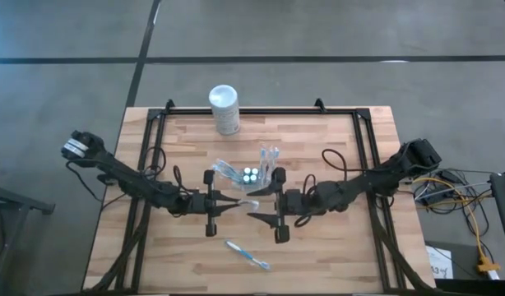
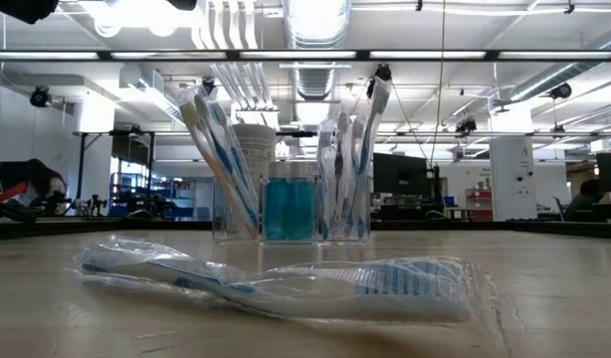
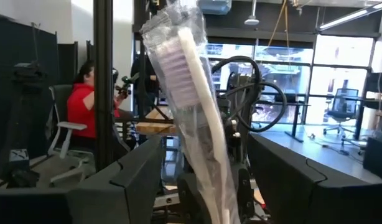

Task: Pick & Place toothbrushing station
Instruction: Put the purple toothbrush into the transparent organizer

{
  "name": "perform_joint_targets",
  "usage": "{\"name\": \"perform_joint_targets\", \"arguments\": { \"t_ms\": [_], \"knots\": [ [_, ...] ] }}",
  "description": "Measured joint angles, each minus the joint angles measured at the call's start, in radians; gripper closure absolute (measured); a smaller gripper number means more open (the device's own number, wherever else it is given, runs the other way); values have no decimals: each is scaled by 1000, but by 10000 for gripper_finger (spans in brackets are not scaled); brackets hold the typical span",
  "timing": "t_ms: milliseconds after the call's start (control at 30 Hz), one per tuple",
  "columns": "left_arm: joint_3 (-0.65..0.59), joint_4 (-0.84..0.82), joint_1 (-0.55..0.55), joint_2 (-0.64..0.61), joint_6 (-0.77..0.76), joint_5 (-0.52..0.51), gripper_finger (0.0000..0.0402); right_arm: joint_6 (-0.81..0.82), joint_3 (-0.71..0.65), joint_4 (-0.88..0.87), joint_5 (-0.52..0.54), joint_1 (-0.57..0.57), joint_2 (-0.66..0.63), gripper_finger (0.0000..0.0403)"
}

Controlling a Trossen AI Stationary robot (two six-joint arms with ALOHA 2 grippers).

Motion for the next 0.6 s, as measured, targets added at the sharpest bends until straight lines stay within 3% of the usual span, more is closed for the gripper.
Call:
{"name": "perform_joint_targets", "arguments": {
  "t_ms": [267,533,600],
  "knots": [
    [-1,-4,1,0,-7,13,382,21,-2,-3,-90,-32,0,224],
    [-2,-23,1,0,-14,17,379,-2,-3,-1,-94,-32,0,363],
    [-2,-30,1,0,-27,20,376,-24,-3,-2,-95,-33,0,382]
  ]
}}
